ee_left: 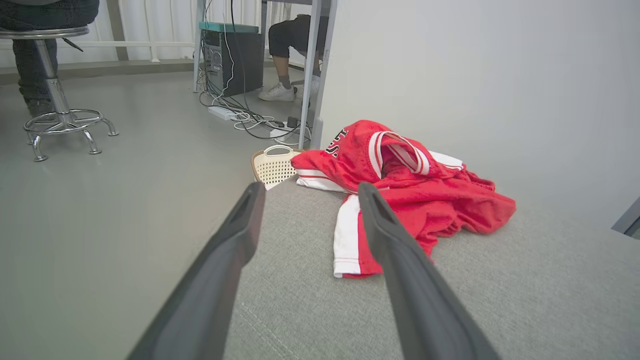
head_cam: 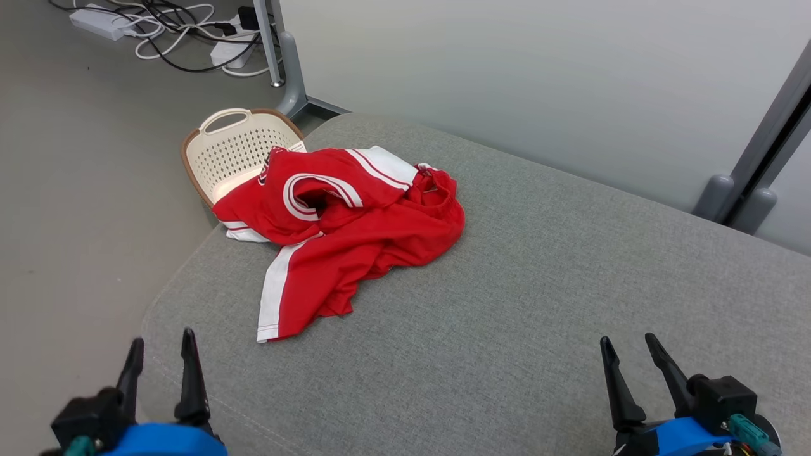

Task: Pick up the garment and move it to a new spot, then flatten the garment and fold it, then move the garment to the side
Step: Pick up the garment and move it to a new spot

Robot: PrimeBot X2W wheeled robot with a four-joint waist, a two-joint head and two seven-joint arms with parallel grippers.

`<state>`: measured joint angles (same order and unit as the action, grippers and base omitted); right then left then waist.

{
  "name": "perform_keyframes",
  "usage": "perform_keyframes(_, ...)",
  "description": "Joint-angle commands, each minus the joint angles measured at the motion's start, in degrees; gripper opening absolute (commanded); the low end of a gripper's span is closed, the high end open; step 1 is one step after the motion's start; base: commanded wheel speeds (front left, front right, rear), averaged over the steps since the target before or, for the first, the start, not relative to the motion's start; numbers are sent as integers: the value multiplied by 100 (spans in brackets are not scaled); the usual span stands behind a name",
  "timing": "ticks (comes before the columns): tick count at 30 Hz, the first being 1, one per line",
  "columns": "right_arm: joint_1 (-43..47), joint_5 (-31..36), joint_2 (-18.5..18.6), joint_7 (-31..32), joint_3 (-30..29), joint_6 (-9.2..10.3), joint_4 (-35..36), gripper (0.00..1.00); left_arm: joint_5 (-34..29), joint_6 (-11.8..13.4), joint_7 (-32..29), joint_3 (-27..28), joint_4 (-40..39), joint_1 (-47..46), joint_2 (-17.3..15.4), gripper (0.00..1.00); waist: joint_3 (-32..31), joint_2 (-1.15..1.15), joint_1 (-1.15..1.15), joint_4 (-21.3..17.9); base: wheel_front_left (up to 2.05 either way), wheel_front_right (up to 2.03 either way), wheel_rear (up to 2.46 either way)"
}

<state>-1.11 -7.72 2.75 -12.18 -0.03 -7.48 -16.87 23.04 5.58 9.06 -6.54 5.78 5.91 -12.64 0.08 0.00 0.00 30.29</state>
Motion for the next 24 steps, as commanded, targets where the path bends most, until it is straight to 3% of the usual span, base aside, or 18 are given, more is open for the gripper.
perform_keyframes(1, 87, -18, 25, -30, -28, -3, 16, 100, 77, -26, -224, 54, -264, -314, -110, 100, -17, 0, 0, -9, 0, 0, 0)
perform_keyframes(10, 263, -65, 25, -77, -256, -3, 89, 100, 669, -259, -1780, 204, -987, -1539, -618, 100, 13, 0, 0, -47, 0, 0, 0)
perform_keyframes(16, 156, 88, 25, 17, -249, -3, 253, 100, 1341, -362, -2885, 383, -609, -2524, -878, 100, 376, 0, 0, -545, 0, 0, 0)
perform_keyframes(24, 32, 262, 26, 166, -309, -3, 535, 100, 2090, -334, -4056, 540, 87, -3141, -1096, 100, 885, 0, 0, -1385, 0, 0, 0)
